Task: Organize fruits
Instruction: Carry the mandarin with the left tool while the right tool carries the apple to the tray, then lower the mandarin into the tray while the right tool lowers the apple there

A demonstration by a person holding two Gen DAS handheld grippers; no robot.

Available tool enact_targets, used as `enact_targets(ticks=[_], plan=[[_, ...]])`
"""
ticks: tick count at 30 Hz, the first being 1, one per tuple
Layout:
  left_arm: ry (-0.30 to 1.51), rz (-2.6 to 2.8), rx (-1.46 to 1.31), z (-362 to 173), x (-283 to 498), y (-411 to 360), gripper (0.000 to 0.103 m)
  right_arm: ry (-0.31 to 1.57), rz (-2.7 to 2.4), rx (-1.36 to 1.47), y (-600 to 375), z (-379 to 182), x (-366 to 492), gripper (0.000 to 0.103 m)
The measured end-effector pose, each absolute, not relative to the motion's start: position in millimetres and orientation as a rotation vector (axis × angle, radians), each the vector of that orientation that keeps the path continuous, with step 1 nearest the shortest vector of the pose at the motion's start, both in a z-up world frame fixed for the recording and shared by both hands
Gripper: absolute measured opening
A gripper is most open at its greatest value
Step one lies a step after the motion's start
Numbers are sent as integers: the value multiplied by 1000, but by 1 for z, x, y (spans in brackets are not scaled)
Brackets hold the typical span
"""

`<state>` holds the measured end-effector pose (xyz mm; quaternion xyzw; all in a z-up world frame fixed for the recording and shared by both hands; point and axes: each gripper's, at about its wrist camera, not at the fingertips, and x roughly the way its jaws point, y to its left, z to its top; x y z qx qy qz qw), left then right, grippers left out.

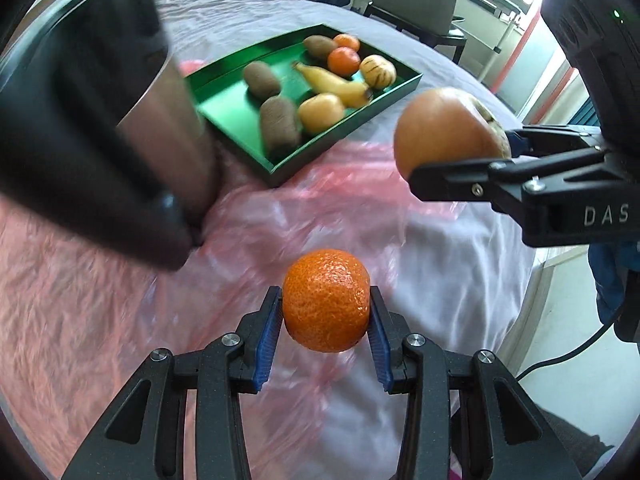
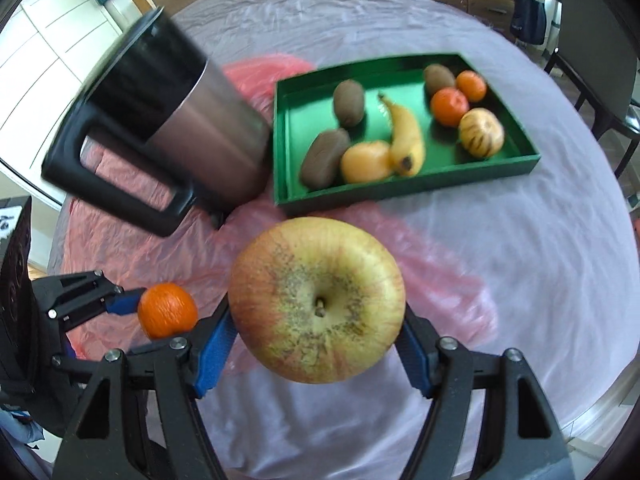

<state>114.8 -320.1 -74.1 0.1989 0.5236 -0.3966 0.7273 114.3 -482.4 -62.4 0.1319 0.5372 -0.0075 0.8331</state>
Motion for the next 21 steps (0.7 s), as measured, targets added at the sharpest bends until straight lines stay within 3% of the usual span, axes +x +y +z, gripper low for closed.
enact_targets(ticks=[11, 21], plan=[[1083, -778, 317, -48, 175, -414, 36, 1015, -2, 207, -565, -34, 189, 102], [1073, -484, 250, -80, 258, -442, 36, 991, 60, 113, -595, -62, 279, 102]])
